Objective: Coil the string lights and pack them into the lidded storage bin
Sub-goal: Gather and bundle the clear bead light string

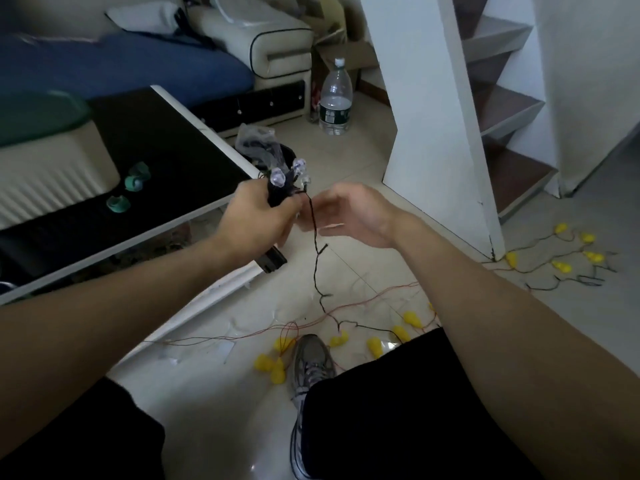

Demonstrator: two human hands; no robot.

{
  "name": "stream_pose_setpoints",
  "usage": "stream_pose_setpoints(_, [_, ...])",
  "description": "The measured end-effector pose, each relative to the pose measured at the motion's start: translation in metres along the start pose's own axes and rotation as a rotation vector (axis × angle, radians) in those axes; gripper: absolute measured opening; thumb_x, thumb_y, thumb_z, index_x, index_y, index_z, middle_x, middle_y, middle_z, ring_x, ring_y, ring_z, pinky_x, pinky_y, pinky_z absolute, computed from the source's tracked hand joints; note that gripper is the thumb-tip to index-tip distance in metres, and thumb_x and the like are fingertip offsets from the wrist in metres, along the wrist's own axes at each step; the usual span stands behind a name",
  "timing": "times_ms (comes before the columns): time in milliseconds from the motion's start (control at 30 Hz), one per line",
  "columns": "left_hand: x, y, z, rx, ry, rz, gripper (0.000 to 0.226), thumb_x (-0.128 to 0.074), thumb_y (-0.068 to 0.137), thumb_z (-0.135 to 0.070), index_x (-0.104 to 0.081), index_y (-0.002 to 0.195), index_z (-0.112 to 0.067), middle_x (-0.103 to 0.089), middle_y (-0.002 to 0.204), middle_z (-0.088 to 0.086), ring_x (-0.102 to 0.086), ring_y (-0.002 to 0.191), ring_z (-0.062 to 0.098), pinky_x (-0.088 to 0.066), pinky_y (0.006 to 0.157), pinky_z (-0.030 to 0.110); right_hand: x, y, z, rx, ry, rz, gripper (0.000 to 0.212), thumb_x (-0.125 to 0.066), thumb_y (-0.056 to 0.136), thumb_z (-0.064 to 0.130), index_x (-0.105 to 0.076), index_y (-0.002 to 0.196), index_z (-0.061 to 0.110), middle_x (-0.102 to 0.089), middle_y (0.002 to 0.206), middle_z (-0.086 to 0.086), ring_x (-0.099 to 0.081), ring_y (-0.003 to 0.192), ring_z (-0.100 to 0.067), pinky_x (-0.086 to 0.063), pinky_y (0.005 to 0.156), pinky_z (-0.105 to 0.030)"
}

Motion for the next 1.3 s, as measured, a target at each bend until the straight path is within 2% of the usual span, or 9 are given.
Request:
stream_pose_setpoints(100, [0.026,0.002,-0.002,-0.022,0.03,-0.046,0.045,-0.059,0.096,-0.015,-0.054,0.061,0.011,-0.052,0.046,0.012,-0.047,0.04,0.016,-0.042,0.048,0.024,-0.033,0.002,0.016,-0.01,0.111,0.149,0.048,-0.037,0.103,0.039,-0.062,0.083,0.004,-0.058,0.065,-0.01,-0.059,0.061,-0.025,-0.052,0.084,-0.044])
stream_pose_setpoints(167, [0.045,0.001,0.001,-0.015,0.091,-0.067,0.045,-0.057,0.098,-0.019,-0.055,0.059,0.002,-0.054,0.044,0.004,-0.048,0.04,0.011,-0.042,0.048,0.019,-0.044,0.006,0.028,0.02,0.106,0.147,0.041,-0.044,0.104,0.037,-0.059,0.078,0.01,-0.042,0.057,0.0,-0.04,0.052,-0.016,-0.047,0.073,-0.038])
stream_pose_setpoints(400, [0.089,-0.009,0.042,0.16,0.234,0.045,0.035,-0.05,0.103,-0.024,-0.07,0.08,-0.006,-0.067,0.053,-0.004,-0.056,0.047,0.005,-0.048,0.053,0.018,-0.075,0.031,0.06,0.217,-0.071,0.015,0.022,-0.061,0.099,0.021,-0.073,0.098,0.002,-0.044,0.058,0.004,-0.042,0.054,-0.011,-0.046,0.063,-0.026])
stream_pose_setpoints(533, [0.118,-0.012,0.076,0.261,0.13,-0.138,0.041,-0.048,0.103,-0.021,-0.065,0.077,0.005,-0.064,0.048,-0.002,-0.058,0.042,0.006,-0.045,0.047,0.013,-0.093,0.054,0.063,0.156,-0.488,-0.025,0.034,-0.068,0.094,0.032,-0.074,0.088,-0.001,-0.061,0.063,-0.001,-0.061,0.063,-0.012,-0.053,0.077,-0.03])
stream_pose_setpoints(633, [0.143,-0.01,0.101,0.352,-0.033,-0.264,0.035,-0.052,0.101,-0.02,-0.064,0.079,0.005,-0.061,0.048,0.003,-0.061,0.049,0.019,-0.057,0.062,0.031,-0.102,0.074,0.058,0.082,-0.656,-0.004,0.036,-0.065,0.094,0.041,-0.075,0.087,0.007,-0.071,0.071,-0.003,-0.069,0.078,-0.016,-0.052,0.091,-0.033])
stream_pose_setpoints(700, [0.159,-0.01,0.111,0.386,-0.106,-0.296,0.029,-0.054,0.1,-0.018,-0.065,0.083,0.002,-0.059,0.049,0.006,-0.058,0.048,0.022,-0.054,0.066,0.039,-0.115,0.088,0.062,0.123,-0.615,-0.001,0.034,-0.064,0.096,0.037,-0.073,0.085,0.005,-0.069,0.068,-0.002,-0.067,0.072,-0.013,-0.056,0.084,-0.032])
stream_pose_setpoints(867, [0.183,-0.015,0.121,0.435,0.032,-0.301,0.039,-0.067,0.092,-0.025,-0.06,0.062,-0.001,-0.058,0.045,0.01,-0.057,0.043,0.019,-0.051,0.056,0.03,-0.145,0.106,0.081,0.263,-0.351,-0.066,0.021,-0.062,0.1,0.023,-0.073,0.1,0.005,-0.053,0.045,0.023,-0.053,0.045,0.003,-0.054,0.055,-0.022])
stream_pose_setpoints(1100, [0.18,-0.028,0.142,0.566,-0.122,-0.215,0.039,-0.058,0.099,-0.026,-0.064,0.08,0.008,-0.067,0.056,0.015,-0.061,0.04,0.018,-0.04,0.035,0.02,-0.161,0.124,0.085,0.295,-0.234,-0.099,0.016,-0.072,0.091,0.02,-0.075,0.084,0.006,-0.044,0.042,0.013,-0.04,0.04,-0.015,-0.04,0.046,-0.03])
stream_pose_setpoints(1300, [0.186,-0.04,0.161,0.678,-0.169,-0.087,0.039,-0.055,0.097,-0.018,-0.055,0.062,-0.002,-0.064,0.056,0.025,-0.061,0.05,0.034,-0.044,0.055,0.035,-0.178,0.136,0.071,0.248,-0.405,0.046,0.019,-0.071,0.093,0.023,-0.074,0.086,0.005,-0.052,0.044,0.012,-0.048,0.04,-0.016,-0.049,0.048,-0.027])
Point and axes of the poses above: each hand's wrist, its own y-axis towards the middle knuckle, its own x-axis out of the back of the hand, z = x × y, the point moved 7 cm from there along y, towards the middle knuckle
